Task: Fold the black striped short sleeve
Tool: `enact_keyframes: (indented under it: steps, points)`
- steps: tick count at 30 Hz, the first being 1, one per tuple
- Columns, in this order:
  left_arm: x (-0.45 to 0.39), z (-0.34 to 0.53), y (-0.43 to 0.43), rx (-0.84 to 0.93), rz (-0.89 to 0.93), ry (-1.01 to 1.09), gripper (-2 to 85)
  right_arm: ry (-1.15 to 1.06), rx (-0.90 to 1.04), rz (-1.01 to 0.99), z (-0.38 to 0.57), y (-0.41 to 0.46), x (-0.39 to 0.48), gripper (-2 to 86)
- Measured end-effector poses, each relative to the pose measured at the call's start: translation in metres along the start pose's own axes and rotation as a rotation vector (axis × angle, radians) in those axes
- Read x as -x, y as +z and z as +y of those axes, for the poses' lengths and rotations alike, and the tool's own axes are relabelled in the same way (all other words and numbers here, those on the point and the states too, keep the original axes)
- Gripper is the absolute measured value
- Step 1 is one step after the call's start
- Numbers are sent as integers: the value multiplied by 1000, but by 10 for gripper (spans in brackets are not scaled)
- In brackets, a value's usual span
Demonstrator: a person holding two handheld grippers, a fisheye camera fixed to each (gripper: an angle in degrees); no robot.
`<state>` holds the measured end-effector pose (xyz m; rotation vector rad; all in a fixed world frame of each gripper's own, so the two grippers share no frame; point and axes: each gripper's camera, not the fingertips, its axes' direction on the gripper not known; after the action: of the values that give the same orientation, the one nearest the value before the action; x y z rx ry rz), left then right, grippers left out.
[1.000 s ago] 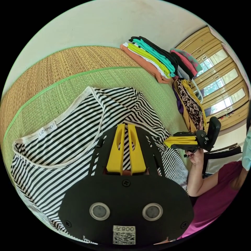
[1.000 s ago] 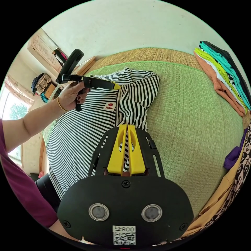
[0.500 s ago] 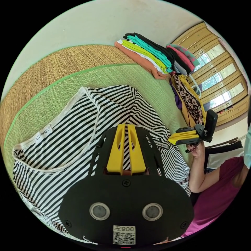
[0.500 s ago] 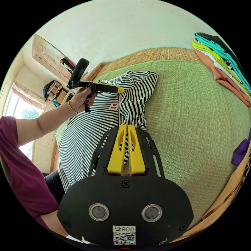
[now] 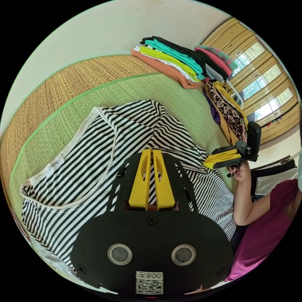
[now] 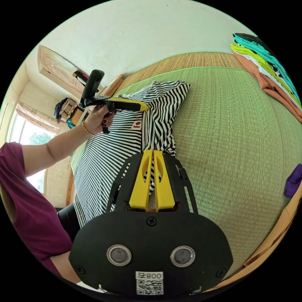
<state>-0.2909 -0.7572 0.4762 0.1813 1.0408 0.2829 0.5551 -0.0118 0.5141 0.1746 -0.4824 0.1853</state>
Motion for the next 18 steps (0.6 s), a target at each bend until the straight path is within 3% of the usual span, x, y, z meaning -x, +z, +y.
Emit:
enact_keyframes:
  steps: [7, 12, 18]
  points:
    - [-4, 1, -13, -26, 20, -11, 14, -26, -18, -109, 11, -12, -6, 2]
    - [-13, -12, -29, -114, 84, 15, 43, -13, -61, -99, 15, -21, -6, 7]
    - [-20, -60, -13, -102, 110, 41, 75, -1, -133, 1, 19, -33, 2, 49]
